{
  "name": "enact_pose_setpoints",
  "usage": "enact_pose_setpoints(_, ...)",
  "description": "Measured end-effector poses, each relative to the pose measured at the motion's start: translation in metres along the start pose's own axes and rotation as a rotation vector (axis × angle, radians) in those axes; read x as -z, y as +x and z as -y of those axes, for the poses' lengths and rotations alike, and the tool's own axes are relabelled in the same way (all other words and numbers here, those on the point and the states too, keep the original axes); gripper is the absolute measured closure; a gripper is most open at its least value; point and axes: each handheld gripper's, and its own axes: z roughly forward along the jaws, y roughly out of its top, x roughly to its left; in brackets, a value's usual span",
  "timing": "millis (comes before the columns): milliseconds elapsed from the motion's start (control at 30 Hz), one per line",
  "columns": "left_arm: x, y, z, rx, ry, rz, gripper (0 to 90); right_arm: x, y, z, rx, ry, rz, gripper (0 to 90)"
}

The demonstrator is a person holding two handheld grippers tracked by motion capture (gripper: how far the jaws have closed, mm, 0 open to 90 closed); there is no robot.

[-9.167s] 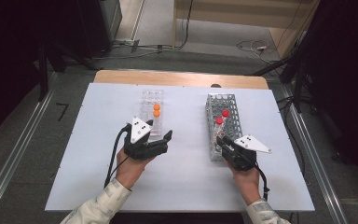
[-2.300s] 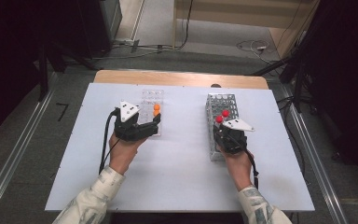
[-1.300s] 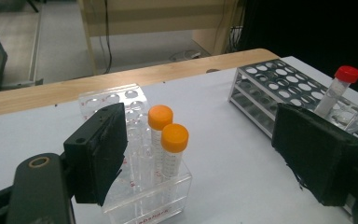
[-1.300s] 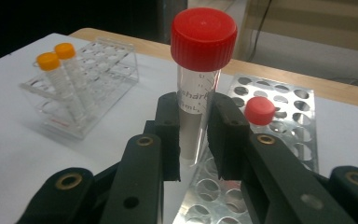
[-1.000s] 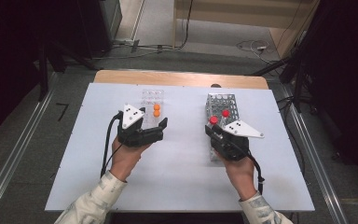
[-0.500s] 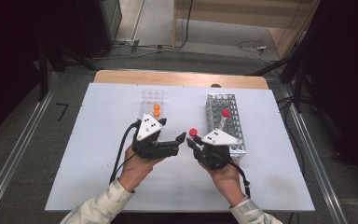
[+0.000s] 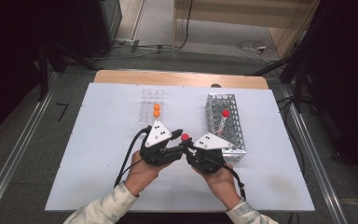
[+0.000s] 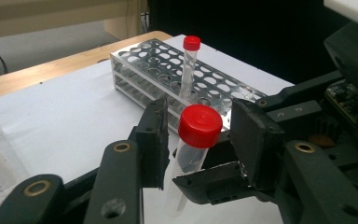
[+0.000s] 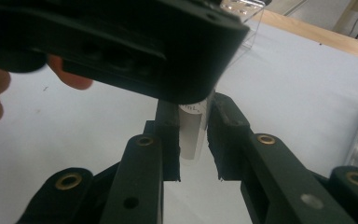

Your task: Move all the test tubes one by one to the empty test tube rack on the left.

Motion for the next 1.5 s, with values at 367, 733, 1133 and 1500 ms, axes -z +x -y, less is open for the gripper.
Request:
enact_pose_setpoints(367, -0.001, -0.001, 0.002, -0.024, 0.004, -0.007, 68.2, 0.000, 0.002, 0.000, -0.003, -0.002, -0.006, 72.3)
enact_pose_setpoints(733, 0.015, 0.016, -0.008, 0.008, -0.020, -0.045, 69.8, 0.003, -0.001, -0.001, -0.019, 0.000, -0.038, 37.1)
enact_pose_setpoints(1133, 0.051, 0.063, -0.013, 0.099, -0.047, -0.195, 69.7, 0.010, -0.012, -0.002, -0.057, -0.017, -0.008, 28.4)
enact_pose_setpoints(1500, 0.060, 0.096, -0.013, 0.140, -0.071, -0.293, 69.7, 0.011, -0.013, -0.002, -0.061, -0.016, 0.002, 27.1)
